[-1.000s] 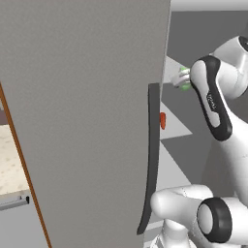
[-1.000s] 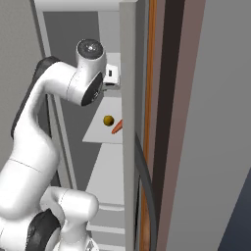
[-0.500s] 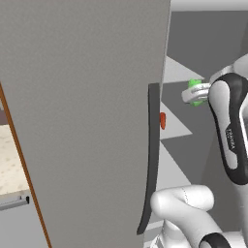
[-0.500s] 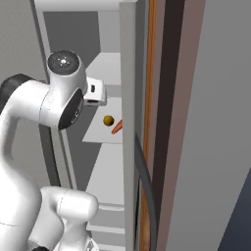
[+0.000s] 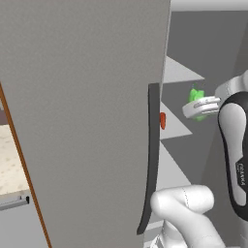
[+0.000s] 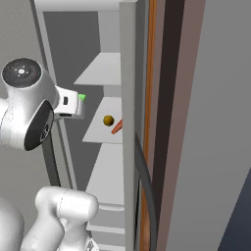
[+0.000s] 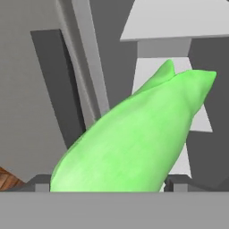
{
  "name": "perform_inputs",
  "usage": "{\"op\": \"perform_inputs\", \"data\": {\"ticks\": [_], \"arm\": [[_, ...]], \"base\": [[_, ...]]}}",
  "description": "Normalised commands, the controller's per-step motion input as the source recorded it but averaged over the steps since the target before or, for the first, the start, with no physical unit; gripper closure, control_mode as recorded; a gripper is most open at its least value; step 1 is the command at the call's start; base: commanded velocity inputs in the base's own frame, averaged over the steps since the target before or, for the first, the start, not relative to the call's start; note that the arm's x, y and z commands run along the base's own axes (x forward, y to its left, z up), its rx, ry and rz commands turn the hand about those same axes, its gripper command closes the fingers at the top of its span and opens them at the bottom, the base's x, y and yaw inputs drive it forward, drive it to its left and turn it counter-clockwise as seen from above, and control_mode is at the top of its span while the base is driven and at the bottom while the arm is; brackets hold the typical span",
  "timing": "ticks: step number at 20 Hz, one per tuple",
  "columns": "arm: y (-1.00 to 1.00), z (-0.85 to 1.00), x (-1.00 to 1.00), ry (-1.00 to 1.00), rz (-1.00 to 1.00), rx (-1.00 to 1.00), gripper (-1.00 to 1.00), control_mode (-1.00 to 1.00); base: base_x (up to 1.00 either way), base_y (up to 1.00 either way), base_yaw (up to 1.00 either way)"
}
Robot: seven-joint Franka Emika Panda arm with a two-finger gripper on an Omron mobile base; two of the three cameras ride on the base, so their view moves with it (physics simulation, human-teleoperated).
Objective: Take the corn, carrot, and lemon from the freezer and place them in the bowl on the counter.
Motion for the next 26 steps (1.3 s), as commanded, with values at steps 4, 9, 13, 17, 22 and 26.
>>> {"op": "perform_inputs", "data": {"ticks": [4,9,13,17,22,26], "arm": [[0.36,0.02,-0.45,0.01,0.0,0.0,1.0,-1.0],[0.32,0.07,-0.46,0.03,0.01,0.0,1.0,-1.0],[0.0,0.01,-0.2,0.03,0.0,-0.02,1.0,-1.0],[-0.16,0.0,-0.28,0.01,0.0,-0.02,1.0,-1.0],[-0.26,-0.02,-0.07,0.0,0.0,-0.01,1.0,-1.0],[-0.22,-0.06,0.0,0.0,0.0,0.0,1.0,-1.0]], "base": [[0.0,0.0,0.0],[0.0,0.0,0.0],[0.0,0.0,0.0],[0.0,0.0,0.0],[0.0,0.0,0.0],[0.0,0.0,0.0]]}}
